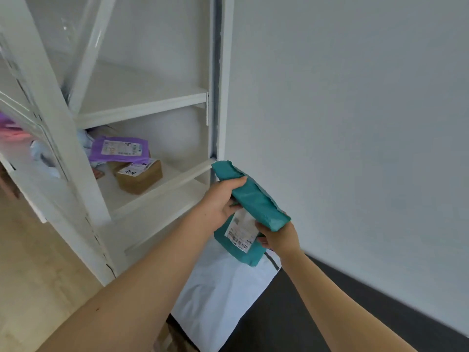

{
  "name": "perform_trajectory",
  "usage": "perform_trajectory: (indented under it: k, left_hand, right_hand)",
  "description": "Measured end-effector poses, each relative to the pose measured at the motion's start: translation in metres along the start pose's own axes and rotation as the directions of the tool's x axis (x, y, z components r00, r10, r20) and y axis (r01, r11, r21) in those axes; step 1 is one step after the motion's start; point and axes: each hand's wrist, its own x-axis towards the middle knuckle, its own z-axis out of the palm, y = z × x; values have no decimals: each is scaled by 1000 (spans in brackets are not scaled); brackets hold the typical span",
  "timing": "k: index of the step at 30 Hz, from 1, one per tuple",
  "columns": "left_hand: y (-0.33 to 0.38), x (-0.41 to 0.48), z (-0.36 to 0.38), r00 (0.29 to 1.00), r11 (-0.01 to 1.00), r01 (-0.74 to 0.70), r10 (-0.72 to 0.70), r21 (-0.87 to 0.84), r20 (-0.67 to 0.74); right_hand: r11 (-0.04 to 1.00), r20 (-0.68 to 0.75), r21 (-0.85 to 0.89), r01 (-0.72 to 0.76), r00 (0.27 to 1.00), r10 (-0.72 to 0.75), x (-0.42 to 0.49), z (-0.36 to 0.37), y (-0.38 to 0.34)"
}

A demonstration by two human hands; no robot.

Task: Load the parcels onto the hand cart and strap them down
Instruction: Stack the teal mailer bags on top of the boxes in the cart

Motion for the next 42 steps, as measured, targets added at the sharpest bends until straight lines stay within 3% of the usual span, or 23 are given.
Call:
perform_trajectory:
  k: [2, 8, 13, 16, 19, 21, 24, 27, 31, 34, 38, 42]
  left_hand:
    - [-1, -2, 6, 999, 1000, 16, -16, -9, 32]
    - [-13, 4, 11, 992, 997, 82, -82, 5, 95]
    - [-42, 24, -1, 981, 986, 161, -155, 44, -115]
    - [-66, 30, -4, 957, 972, 161, -111, 169, -269]
    - [-89, 31, -5, 941, 940, 215, -127, 265, -313]
    - [-105, 24, -2, 918, 914, 349, -290, 206, -269]
    - [-130, 12, 3, 847, 846, 531, -530, 51, -37]
    - [-156, 3, 11, 808, 801, 588, -587, -108, 45]
    - [-181, -12, 31, 796, 758, 602, -596, -250, 110]
    - [-185, -18, 52, 783, 737, 621, -599, -266, 167]
    - [-181, -14, 80, 867, 866, 496, -491, -61, 83]
    - [-181, -23, 107, 934, 940, 321, -334, 115, 128]
  right_hand:
    - [1000, -57, -17, -2, 998, 1, -5, -9, -6]
    - [962, -178, 254, -102, 973, 150, -21, -34, -3]
    - [713, -179, 663, -228, 877, 447, -31, -58, 0]
    - [660, -187, 721, -210, 858, 478, -39, -63, 3]
    - [628, -225, 754, -193, 822, 522, -47, -67, 12]
    - [579, -237, 795, -182, 786, 571, -54, -72, 19]
    - [499, -240, 853, -150, 736, 633, -66, -77, 30]
    - [476, -281, 872, -108, 687, 670, -76, -87, 42]
    - [471, -332, 880, -68, 621, 710, -89, -109, 59]
    - [486, -344, 871, -71, 618, 707, -107, -126, 66]
    - [539, -365, 833, -124, 610, 704, -133, -152, 87]
    - [607, -436, 788, -107, 599, 672, -165, -187, 110]
